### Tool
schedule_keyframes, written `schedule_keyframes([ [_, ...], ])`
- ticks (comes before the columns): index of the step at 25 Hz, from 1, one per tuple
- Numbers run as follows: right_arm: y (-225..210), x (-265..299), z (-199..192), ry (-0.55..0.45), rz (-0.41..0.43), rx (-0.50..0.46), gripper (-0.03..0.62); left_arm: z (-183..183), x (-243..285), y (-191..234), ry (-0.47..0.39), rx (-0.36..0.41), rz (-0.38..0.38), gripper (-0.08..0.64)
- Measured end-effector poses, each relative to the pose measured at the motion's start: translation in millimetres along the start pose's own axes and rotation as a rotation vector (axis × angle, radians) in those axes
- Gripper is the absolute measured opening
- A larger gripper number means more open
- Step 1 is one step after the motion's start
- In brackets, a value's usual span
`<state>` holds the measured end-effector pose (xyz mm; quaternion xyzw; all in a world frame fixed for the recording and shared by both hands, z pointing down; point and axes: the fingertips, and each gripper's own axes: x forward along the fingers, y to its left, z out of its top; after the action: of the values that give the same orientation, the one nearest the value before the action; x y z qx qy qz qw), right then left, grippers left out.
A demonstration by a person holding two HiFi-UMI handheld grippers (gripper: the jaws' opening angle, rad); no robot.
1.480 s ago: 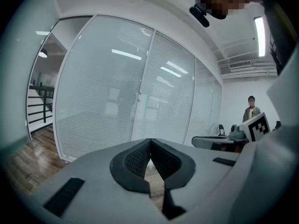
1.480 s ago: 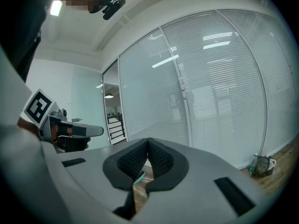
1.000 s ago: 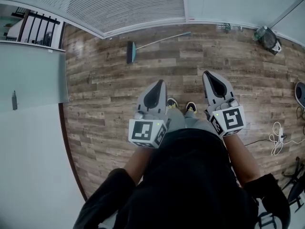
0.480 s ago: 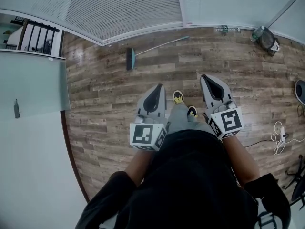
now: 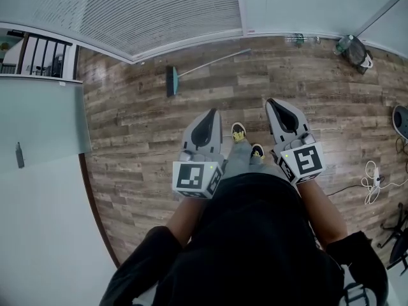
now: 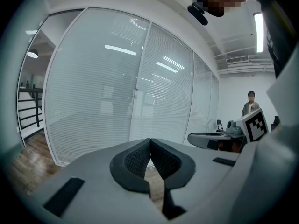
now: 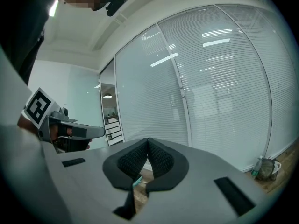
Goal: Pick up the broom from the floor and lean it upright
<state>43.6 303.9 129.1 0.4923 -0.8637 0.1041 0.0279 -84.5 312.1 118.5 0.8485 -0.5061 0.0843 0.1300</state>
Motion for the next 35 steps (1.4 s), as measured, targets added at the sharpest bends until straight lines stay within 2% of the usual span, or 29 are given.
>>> schedule_keyframes([
  [6, 1.6, 40.5, 10.3, 0.004, -0.002, -0.015, 0.017, 14.2, 20.9, 35.8, -0.012, -0.001, -0.007, 0.021],
  [18, 23.5, 104.1, 20.7, 0.036, 0.008, -0.085, 0.017, 20.4, 35.7, 110.1, -0.046, -0.062, 0.017, 0.021],
  [29, 12.1, 118.4, 20.9, 0.048, -0.006, -0.072, 0.018, 27.6, 50.9, 121.3, -0.035, -0.064, 0.022, 0.021],
  [35, -14.1, 138.4, 25.4, 0.053, -0.001, -0.062, 0.018, 38.8, 79.8, 124.3, -0.028, -0.051, 0.031, 0.021],
])
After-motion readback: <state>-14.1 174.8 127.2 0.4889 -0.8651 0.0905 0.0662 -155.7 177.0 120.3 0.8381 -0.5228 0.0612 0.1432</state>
